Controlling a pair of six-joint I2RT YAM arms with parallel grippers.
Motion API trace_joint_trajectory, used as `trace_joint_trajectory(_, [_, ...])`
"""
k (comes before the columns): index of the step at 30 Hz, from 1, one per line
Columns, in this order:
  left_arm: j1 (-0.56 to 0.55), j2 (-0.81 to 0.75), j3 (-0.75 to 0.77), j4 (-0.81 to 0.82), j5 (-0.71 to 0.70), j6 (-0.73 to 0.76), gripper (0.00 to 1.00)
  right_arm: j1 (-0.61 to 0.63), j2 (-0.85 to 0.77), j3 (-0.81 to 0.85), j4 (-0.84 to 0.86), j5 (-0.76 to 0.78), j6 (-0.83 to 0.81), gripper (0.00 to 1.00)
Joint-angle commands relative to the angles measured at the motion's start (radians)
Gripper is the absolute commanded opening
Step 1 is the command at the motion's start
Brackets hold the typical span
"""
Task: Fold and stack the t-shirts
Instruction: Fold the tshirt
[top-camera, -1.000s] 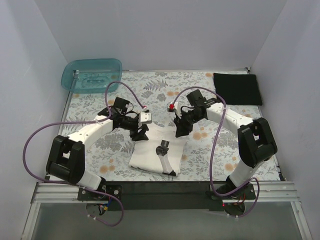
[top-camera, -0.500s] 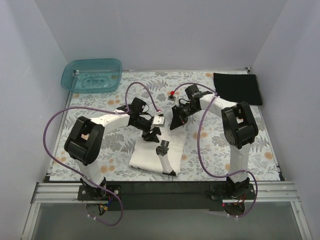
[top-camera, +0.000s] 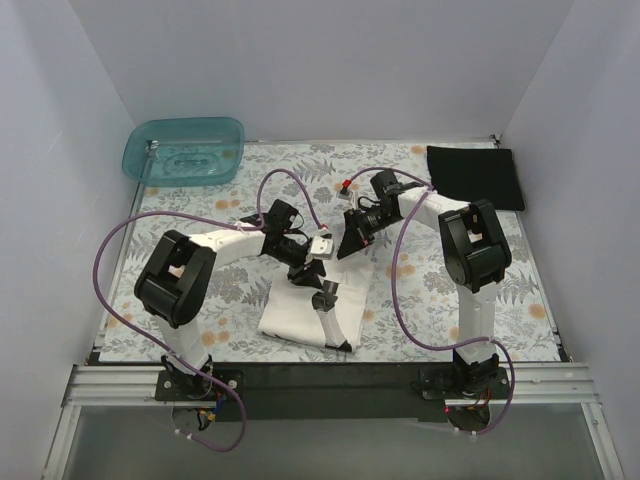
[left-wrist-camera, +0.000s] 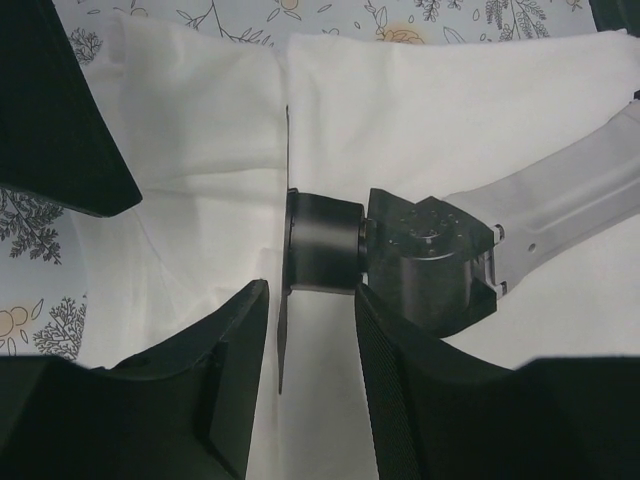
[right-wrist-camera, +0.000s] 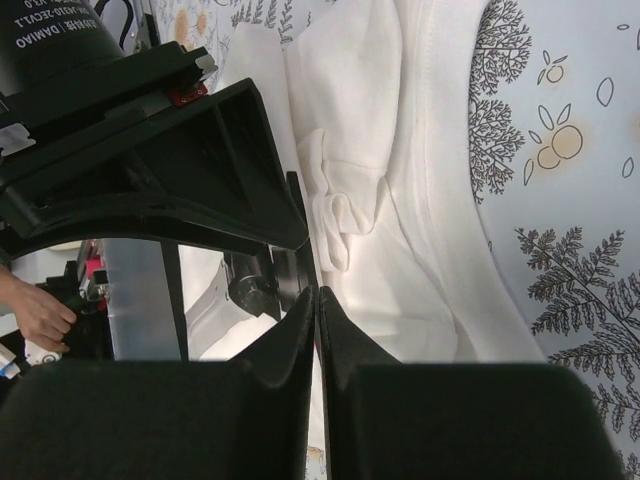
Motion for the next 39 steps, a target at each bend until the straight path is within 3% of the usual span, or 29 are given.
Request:
trace_joint_trajectory(1, [-0.011,-0.004,-0.018,0.011,0.013,0.014,0.38,-0.009,0.003,0.029,0.011,-0.039,0.009,0.08])
trace_joint_trajectory(7, [-0.015,-0.002,-0.018,0.011,0.013,0.014,0.28,-0.018,0.001,0.02,0.01,-0.042,0.006,0.08])
trace_joint_trajectory(11, [-0.02,-0.016,-0.03,0.013,0.01,0.032,0.13,-0.023,0.006,0.029,0.011,-0.043,0.006,0.08])
trace_joint_trajectory(18, [-0.041,-0.071,-0.077,0.037,-0.014,0.038,0.0,-0.018,0.023,0.049,0.019,-0.072,0.032,0.08])
trace_joint_trajectory(26, [-0.1,-0.263,-0.249,0.243,-0.119,0.031,0.0,0.023,0.055,0.066,0.014,-0.124,0.046,0.08])
trace_joint_trajectory(39, [-0.132,-0.376,-0.318,0.316,-0.174,0.061,0.0,0.097,0.168,0.09,-0.019,-0.14,-0.044,0.08])
